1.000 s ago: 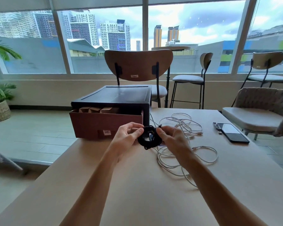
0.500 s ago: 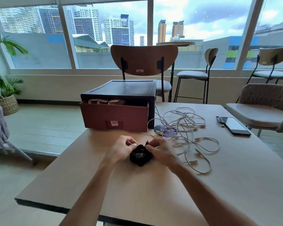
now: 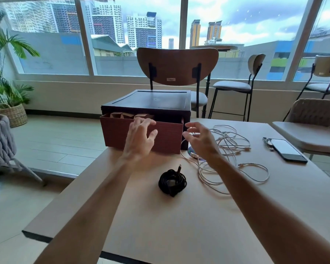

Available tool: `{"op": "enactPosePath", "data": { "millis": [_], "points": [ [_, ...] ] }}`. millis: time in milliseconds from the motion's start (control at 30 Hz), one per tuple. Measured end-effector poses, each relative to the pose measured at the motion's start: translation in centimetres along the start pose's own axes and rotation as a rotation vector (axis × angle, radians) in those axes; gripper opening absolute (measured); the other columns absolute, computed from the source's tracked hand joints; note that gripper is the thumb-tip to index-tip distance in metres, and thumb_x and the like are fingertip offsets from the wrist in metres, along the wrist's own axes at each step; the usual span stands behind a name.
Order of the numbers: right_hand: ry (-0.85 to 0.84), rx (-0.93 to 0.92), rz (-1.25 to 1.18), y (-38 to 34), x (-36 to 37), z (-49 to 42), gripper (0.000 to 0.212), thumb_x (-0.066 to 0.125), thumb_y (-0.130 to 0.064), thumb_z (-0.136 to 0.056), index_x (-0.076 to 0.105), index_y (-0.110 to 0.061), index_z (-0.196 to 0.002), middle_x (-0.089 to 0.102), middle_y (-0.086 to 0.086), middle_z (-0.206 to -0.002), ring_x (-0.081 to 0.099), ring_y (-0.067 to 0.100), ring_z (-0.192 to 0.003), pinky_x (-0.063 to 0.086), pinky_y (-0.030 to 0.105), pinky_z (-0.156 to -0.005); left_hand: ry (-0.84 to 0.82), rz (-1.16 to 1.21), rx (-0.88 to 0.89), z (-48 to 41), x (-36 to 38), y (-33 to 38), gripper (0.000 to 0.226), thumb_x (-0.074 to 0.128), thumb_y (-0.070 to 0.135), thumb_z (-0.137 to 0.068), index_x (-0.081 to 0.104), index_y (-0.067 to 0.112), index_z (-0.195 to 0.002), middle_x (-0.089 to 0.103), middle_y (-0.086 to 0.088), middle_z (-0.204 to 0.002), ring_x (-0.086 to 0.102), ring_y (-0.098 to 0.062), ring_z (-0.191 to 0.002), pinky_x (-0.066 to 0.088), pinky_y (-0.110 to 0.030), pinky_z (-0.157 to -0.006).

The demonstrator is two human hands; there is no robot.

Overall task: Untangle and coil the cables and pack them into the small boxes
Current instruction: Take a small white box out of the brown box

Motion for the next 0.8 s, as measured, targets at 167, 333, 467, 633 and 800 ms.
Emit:
{"op": "enactPosePath", "data": {
  "millis": [167, 333, 467, 633, 800],
  "points": [
    [-0.486, 0.080, 0.153, 1.0, 1.7, 0.0, 0.010, 0.065, -0.018, -0.093, 0.069, -0.015, -0.102, 0.069, 0.006, -0.098, 0.061, 0.009, -0.079, 0.051, 0.023, -0.068, -0.043, -0.114, 0.091, -3.1, 0.7, 0.3, 0.034, 0.063, 0.031, -0.095, 0.062, 0.022, -0.128, 0.055, -0.002, -0.128, 0.046, -0.023, -0.126, 0.034, -0.041, -0.104],
    [-0.854, 0.111, 0.251, 2.3, 4.3, 3.0, 0.019, 0.068, -0.018, -0.092, 0.071, -0.018, -0.111, 0.066, -0.006, -0.087, 0.057, 0.011, -0.075, 0.047, 0.020, -0.060, -0.056, -0.068, 0.113, -4.5, 1.8, -0.1, 0.021, 0.067, 0.023, -0.093, 0.074, 0.021, -0.113, 0.071, -0.003, -0.110, 0.064, -0.022, -0.107, 0.046, -0.035, -0.097],
    [-0.923, 0.101, 0.201, 1.8, 5.1, 3.9, 0.019, 0.073, -0.022, -0.089, 0.073, -0.025, -0.108, 0.069, 0.000, -0.095, 0.060, 0.009, -0.079, 0.051, 0.022, -0.064, 0.004, 0.009, 0.114, -4.8, 1.8, -0.4, 0.015, 0.070, 0.016, -0.090, 0.078, 0.017, -0.103, 0.075, 0.000, -0.099, 0.067, -0.016, -0.098, 0.046, -0.023, -0.092],
    [-1.061, 0.137, 0.151, 0.4, 4.9, 4.8, 0.019, 0.067, -0.022, -0.094, 0.071, -0.018, -0.113, 0.069, 0.002, -0.100, 0.066, 0.007, -0.087, 0.058, 0.026, -0.078, 0.038, -0.013, 0.128, -4.6, 1.9, -1.2, 0.013, 0.071, 0.024, -0.090, 0.078, 0.021, -0.101, 0.074, 0.002, -0.093, 0.065, -0.019, -0.097, 0.045, -0.036, -0.097],
    [-0.279, -0.108, -0.100, -1.5, 2.0, -1.1, 0.009, 0.064, -0.005, -0.093, 0.072, -0.009, -0.095, 0.068, -0.002, -0.078, 0.061, 0.006, -0.063, 0.052, 0.021, -0.060, 0.037, -0.020, 0.136, -5.0, 1.8, -1.6, 0.013, 0.072, 0.026, -0.089, 0.078, 0.022, -0.099, 0.073, 0.004, -0.091, 0.064, -0.017, -0.096, 0.041, -0.029, -0.096]
  ]
}}
Point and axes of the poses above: each hand's wrist, its own z-axis away from the middle knuckle, its own x-axis out of the palm, y = z × x, the point moved 3 cm from there along -z, towards the middle knuckle
